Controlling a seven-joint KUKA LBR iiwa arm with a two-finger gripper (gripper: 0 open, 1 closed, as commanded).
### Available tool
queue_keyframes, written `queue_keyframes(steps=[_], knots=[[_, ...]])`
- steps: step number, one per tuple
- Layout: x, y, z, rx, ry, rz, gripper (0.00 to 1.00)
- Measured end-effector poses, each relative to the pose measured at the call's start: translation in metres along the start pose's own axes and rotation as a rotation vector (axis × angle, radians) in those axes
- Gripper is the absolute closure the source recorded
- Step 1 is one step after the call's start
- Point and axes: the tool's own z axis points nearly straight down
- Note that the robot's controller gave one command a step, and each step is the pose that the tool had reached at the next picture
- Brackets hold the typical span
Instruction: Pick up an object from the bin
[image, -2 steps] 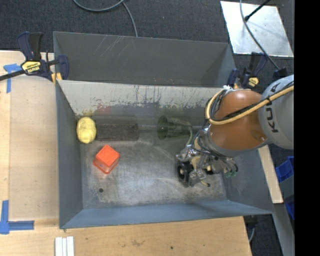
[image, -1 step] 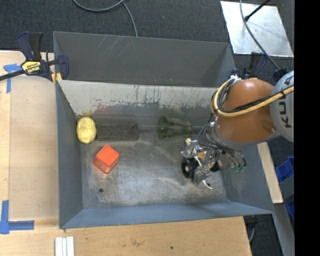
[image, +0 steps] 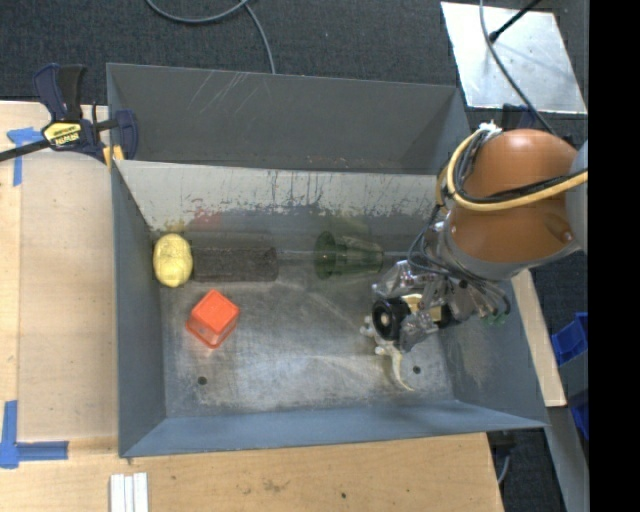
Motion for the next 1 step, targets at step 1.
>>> queue_keyframes(steps=[1], knots=[[0.0038, -0.0206, -0.1131, -0.002, 0.005, 0.035, 1.00]])
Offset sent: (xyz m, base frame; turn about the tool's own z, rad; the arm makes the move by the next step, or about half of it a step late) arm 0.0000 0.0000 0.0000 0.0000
